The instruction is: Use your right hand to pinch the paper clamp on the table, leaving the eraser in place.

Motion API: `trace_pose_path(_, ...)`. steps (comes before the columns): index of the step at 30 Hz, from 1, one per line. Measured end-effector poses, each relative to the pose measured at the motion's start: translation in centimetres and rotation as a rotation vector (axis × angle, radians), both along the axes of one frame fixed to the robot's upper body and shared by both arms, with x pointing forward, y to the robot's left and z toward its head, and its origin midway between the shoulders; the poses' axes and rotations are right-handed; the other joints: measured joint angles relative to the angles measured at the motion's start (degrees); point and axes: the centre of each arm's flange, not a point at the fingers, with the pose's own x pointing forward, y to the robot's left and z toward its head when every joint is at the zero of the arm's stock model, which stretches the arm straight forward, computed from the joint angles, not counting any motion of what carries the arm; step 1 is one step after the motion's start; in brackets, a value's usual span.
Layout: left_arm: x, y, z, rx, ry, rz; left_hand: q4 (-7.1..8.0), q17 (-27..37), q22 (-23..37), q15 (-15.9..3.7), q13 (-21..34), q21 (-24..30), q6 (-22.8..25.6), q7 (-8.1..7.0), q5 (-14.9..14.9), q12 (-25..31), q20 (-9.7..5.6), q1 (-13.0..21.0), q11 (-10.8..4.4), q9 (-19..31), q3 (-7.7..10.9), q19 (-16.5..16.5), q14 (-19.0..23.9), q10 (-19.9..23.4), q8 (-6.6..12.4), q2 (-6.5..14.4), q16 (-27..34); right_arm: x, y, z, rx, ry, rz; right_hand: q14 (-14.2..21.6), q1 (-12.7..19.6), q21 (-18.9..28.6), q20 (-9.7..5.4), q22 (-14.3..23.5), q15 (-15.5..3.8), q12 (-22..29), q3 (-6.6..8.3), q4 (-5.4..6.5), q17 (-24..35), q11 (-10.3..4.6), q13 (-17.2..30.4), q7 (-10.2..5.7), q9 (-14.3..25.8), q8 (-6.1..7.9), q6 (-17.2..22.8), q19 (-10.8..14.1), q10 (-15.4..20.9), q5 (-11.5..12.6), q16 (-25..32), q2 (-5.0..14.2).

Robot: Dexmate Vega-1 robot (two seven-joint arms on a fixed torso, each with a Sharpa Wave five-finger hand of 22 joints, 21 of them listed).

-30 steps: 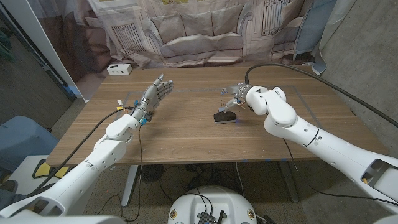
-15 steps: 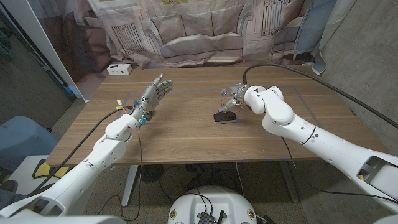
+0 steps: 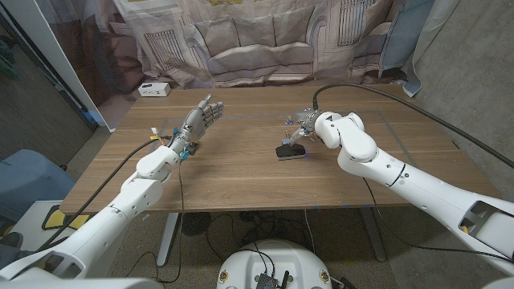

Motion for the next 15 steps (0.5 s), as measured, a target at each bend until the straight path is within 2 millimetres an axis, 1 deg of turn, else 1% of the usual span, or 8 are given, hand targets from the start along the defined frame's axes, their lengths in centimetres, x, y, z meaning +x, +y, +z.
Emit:
trace_pose_path(1,0.02,-0.04,0.0,0.002,0.001,-0.001,-0.04,0.1,0.0,0.0,0.0,0.0,0.0,0.0,0.0,0.0,0.0,0.0,0.0,0.0,0.05,0.0,0.0,0.0,0.0,0.0,0.0,0.05,0.04,-0.08,-0.001,0.0,0.0,0.0,0.0,0.0,0.02,0.0,0.0,0.0,0.0,0.0,0.0,-0.1,0.0,0.0,0.0,0.0,0.0,0.0,0.1,0.3,0.0,0.0)
trace_pose_path(4,0.1,-0.11,0.04,0.005,0.003,-0.003,-0.04,0.1,0.0,0.0,0.0,0.0,0.0,0.0,0.0,0.0,0.0,0.0,0.0,0.0,0.05,0.0,0.0,0.0,0.0,0.0,0.0,0.14,0.14,-0.19,-0.005,-0.004,0.0,0.0,0.0,0.0,0.21,0.0,0.0,0.0,0.0,0.0,0.0,-0.18,0.0,-0.32,0.0,0.0,0.3,0.2,0.2,0.3,0.0,0.0)
trace_pose_path(7,0.17,-0.19,0.03,0.009,0.007,-0.005,-0.04,0.1,0.0,0.0,0.0,0.0,0.0,0.0,0.0,0.0,0.0,0.0,0.0,0.0,0.04,0.0,0.0,0.0,0.0,0.0,0.0,0.25,0.22,-0.34,-0.008,-0.004,-0.001,0.0,0.0,0.0,0.0,0.0,0.0,0.0,0.0,0.0,0.0,-0.18,0.0,-0.31,0.0,0.0,0.3,0.4,0.2,0.5,0.0,0.0)
trace_pose_path(8,0.21,-0.2,0.06,0.01,0.007,-0.005,-0.04,0.1,0.0,0.0,0.0,0.0,0.0,0.0,0.0,0.0,0.09,0.0,0.0,0.0,0.04,-0.1,0.0,0.0,0.0,0.0,0.0,0.28,0.25,-0.38,-0.01,-0.005,-0.002,0.0,0.3,0.0,-0.09,0.0,0.0,0.0,0.0,0.0,0.0,-0.18,0.0,-0.31,0.0,0.0,0.3,0.5,0.2,0.5,0.0,-0.28)
trace_pose_path(11,0.31,-0.25,0.05,0.011,0.01,-0.006,0.14,0.1,0.0,0.0,0.0,0.0,0.0,0.0,0.0,0.0,0.29,0.0,0.0,0.0,0.23,-0.3,0.0,0.0,0.0,0.0,0.0,0.38,0.33,-0.45,-0.015,-0.007,-0.004,0.0,0.3,0.0,0.21,0.0,0.0,-0.3,-0.25,0.25,0.0,0.04,0.0,-0.08,0.0,0.0,0.1,0.8,0.0,0.8,0.0,-0.3)
trace_pose_path(15,0.3,-0.3,0.03,0.014,0.01,-0.009,0.14,0.1,0.0,0.0,0.0,0.0,0.0,0.0,0.0,0.0,0.29,0.0,-0.31,0.0,0.23,-0.3,0.0,0.3,0.0,0.0,0.0,0.51,0.44,-0.52,-0.015,-0.004,-0.005,0.0,0.3,0.0,0.21,0.0,0.0,-0.3,-0.25,0.25,0.0,0.02,0.0,-0.09,0.0,0.0,0.1,0.8,-0.1,1.0,0.0,-0.3)
